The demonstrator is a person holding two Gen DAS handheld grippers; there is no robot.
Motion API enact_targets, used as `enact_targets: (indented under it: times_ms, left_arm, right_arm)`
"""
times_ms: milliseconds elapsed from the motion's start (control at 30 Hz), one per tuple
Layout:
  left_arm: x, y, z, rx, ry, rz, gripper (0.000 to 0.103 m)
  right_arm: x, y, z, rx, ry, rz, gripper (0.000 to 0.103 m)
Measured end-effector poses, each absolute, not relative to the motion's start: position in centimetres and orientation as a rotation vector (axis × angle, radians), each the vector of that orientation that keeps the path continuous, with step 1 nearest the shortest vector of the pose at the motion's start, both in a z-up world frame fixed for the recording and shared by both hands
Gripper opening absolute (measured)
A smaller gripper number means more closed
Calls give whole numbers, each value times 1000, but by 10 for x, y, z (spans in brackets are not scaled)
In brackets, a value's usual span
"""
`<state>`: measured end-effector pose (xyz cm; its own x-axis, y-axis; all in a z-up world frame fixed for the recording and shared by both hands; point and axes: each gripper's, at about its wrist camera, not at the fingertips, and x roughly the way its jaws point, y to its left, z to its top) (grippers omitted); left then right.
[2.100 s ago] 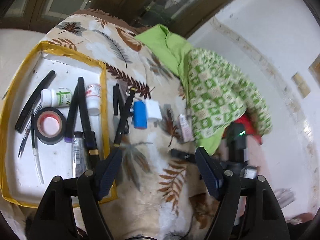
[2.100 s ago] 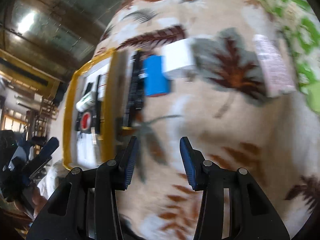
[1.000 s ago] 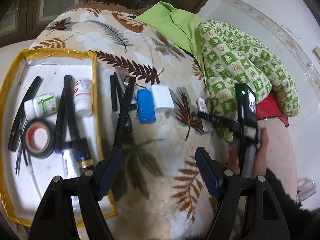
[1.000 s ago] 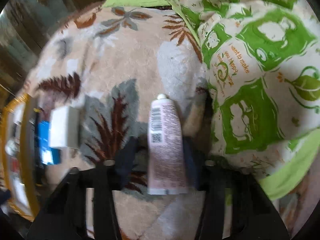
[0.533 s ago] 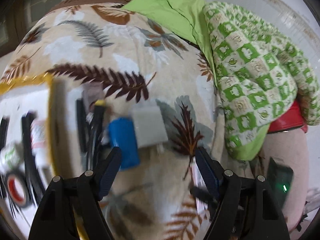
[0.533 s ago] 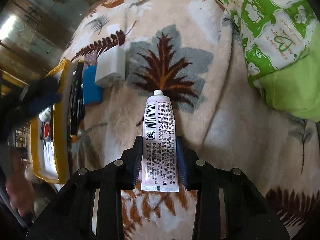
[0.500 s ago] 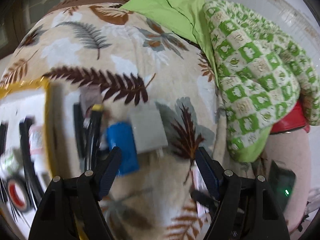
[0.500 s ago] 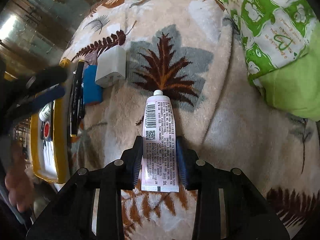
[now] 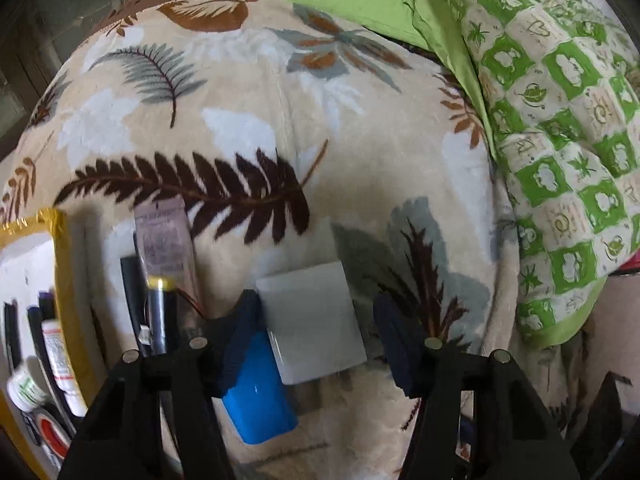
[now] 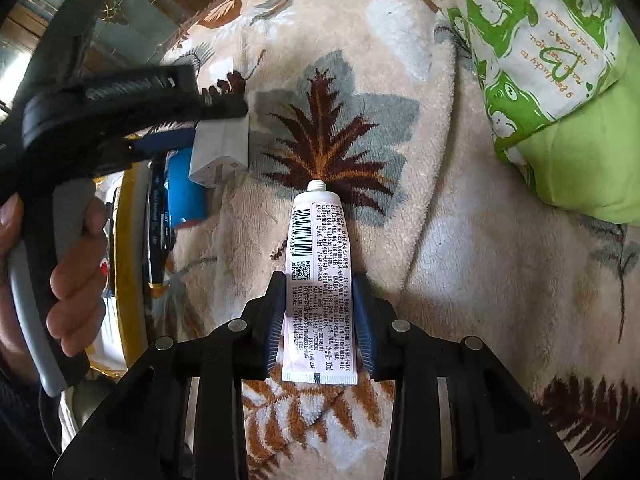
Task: Organize objects
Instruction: 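Grasp the white charger plug with the left tool while the right tool holds the tube, then carry the tube and charger plug over the tray and open both tools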
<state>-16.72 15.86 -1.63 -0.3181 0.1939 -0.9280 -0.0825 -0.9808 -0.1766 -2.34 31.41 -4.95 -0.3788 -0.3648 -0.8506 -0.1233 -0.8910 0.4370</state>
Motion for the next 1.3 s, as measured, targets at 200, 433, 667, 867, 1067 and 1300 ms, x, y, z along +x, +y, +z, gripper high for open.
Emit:
enact_targets:
  times_ms: [200,433,667,867,1067,1300]
  left_arm:
    - [-166,173,-28,-1759,4,2441,58]
    - [-151,170,-27,-1675,-33,2400,50]
    - [-128,117,-11,-1551,-504,2299,50]
    - [-77,100,12,-1479,-565,2206,50]
    - [-43,72,31,-1478,-549,2186,50]
    - [-7,-15,61,-1458,-536,2326,50]
  right_arm:
    - [-22,315,-50,1656,-658,-2403,32]
    - [-23,310,-49,1655,-659,-2406,33]
    - [-23,313,-51,1655,-648,-2421,33]
    - [-28,310,-52,1678,-592,-2437,33]
    - [-27,308,-48,1728,-602,-2424,30]
    - [-7,274,-47,1770,-635,-2309,30]
